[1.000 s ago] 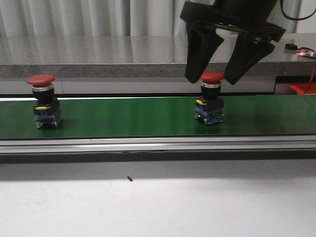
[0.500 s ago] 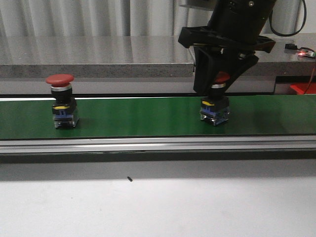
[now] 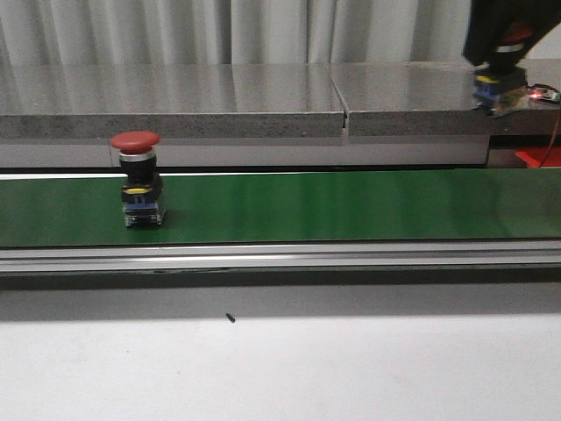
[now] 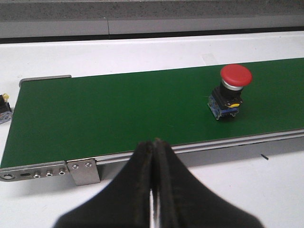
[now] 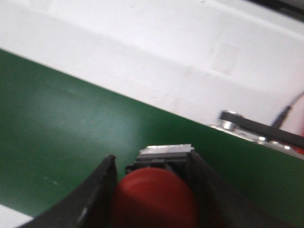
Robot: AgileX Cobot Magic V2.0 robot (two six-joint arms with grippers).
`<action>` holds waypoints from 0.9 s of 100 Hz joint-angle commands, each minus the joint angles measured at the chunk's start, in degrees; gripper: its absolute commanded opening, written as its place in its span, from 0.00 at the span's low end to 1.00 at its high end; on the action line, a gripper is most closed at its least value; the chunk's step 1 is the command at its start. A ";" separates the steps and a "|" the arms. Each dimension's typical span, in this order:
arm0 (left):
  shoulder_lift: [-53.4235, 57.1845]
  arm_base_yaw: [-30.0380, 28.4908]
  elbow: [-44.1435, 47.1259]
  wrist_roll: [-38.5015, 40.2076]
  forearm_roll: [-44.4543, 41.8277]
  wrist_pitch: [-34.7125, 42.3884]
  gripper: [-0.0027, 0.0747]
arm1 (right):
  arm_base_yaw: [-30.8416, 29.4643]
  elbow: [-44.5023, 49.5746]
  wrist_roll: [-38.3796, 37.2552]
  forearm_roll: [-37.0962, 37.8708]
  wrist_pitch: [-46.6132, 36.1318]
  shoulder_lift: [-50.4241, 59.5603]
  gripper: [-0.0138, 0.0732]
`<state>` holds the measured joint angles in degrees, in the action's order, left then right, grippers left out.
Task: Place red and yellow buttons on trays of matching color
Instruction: 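Carry the red button into the red tray and open the right gripper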
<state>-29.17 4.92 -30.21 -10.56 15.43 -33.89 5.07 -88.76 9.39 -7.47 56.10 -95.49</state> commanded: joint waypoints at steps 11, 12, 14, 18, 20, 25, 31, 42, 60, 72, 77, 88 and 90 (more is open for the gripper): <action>-0.10 0.53 -1.40 0.16 0.89 3.52 0.01 | -8.82 -2.54 0.79 0.34 -2.12 2.89 0.32; -0.10 0.53 -1.40 0.16 0.89 3.52 0.01 | -9.13 -2.54 0.79 0.34 -2.34 2.84 0.32; -0.10 0.53 -1.40 0.16 0.89 3.52 0.01 | -10.00 -2.54 0.79 0.34 -2.68 2.76 0.32; -0.10 0.53 -1.40 0.16 0.89 3.52 0.01 | -11.79 -2.66 0.79 0.34 -3.12 2.63 0.32; -0.10 0.53 -1.40 0.16 0.89 3.52 0.01 | -12.38 -2.74 0.79 0.34 -3.18 2.40 0.32; -0.10 0.53 -1.40 0.16 0.89 3.52 0.01 | -14.55 -3.18 0.79 0.30 -2.98 1.76 0.32; -0.10 0.53 -1.40 0.16 0.89 3.52 0.01 | -16.45 -3.88 0.79 0.23 -2.55 0.59 0.32; -0.10 0.53 -1.40 0.16 0.89 3.52 0.01 | -19.62 -5.30 0.79 -0.26 -2.54 -1.85 0.32; -0.10 0.53 -1.40 0.16 0.89 3.52 0.01 | -22.74 -8.83 0.79 -3.05 -3.09 -6.29 0.32; -0.10 0.53 -1.40 0.16 0.89 3.52 0.01 | -23.51 -12.35 0.79 -3.41 -3.61 -10.42 0.32; -0.10 0.53 -1.40 0.16 0.89 3.52 0.01 | -23.77 -14.04 0.79 -4.04 -4.05 -12.35 0.32; -0.10 0.53 -1.40 0.16 0.89 3.52 0.01 | -23.83 -17.57 0.73 -5.05 -5.50 -16.26 0.32; -0.10 0.53 -1.40 0.16 0.89 3.52 0.01 | -23.83 -18.25 0.73 -5.10 -5.74 -16.97 0.32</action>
<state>-29.17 4.92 -30.21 -10.56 15.43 -33.89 -18.28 -102.97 9.39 -10.98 53.87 -113.17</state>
